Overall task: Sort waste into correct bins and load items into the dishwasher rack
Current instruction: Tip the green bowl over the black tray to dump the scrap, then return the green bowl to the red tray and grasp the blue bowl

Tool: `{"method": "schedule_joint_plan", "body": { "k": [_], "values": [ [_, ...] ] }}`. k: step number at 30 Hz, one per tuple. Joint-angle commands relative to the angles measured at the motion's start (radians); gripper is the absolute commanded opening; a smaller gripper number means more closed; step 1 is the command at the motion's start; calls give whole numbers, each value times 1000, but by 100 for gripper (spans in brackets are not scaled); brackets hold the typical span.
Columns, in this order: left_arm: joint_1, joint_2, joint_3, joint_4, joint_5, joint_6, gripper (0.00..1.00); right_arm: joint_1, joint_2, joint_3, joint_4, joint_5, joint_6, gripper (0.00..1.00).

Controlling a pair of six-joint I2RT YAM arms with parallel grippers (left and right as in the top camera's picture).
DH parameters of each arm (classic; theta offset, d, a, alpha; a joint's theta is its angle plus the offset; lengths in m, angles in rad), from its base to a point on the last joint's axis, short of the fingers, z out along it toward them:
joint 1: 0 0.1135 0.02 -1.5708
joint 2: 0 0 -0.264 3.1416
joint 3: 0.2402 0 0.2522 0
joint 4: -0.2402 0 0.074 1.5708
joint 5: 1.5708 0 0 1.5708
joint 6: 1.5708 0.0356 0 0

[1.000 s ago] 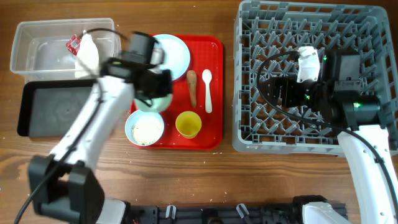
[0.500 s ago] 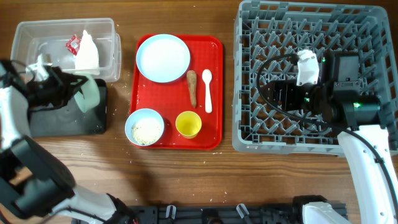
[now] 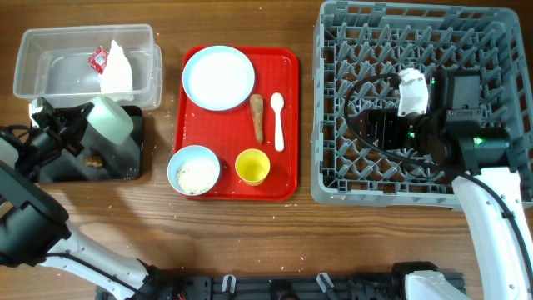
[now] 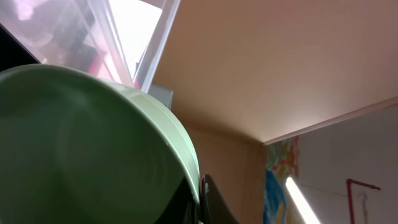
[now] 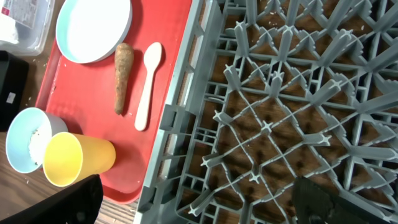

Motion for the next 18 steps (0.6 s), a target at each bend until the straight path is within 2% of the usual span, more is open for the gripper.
{"method": "schedule_joint_plan", "body": {
  "k": [1, 5, 8, 9, 10, 13, 14, 15, 18],
  "values": [
    [-55, -108, 13, -40, 19, 150, 4, -1, 8, 18, 5, 17, 6, 98],
    [-202, -302, 13, -32, -208, 152, 4, -1, 8, 18, 6, 17, 6, 98],
    [-350, -433, 13, 27, -414, 108, 4, -1, 8, 18, 6, 17, 7, 98],
    [-405, -467, 13, 47, -507, 86, 4, -1, 8, 18, 6, 16, 7, 98],
    [-503, -505, 13, 73, -684, 61, 4, -1, 8, 18, 6, 17, 7, 98],
    [-759, -508, 13, 112, -1061, 59, 4, -1, 8, 18, 6, 17, 7, 98],
    [-822, -493, 13, 116, -1128, 59, 4, -1, 8, 18, 6, 17, 7, 98],
    [-946, -446, 13, 119, -1270, 58, 4, -1, 8, 18, 8, 17, 7, 99],
    [-1069, -349, 13, 126, -1481, -35, 4, -1, 8, 18, 9, 17, 6, 99]
  ]
}}
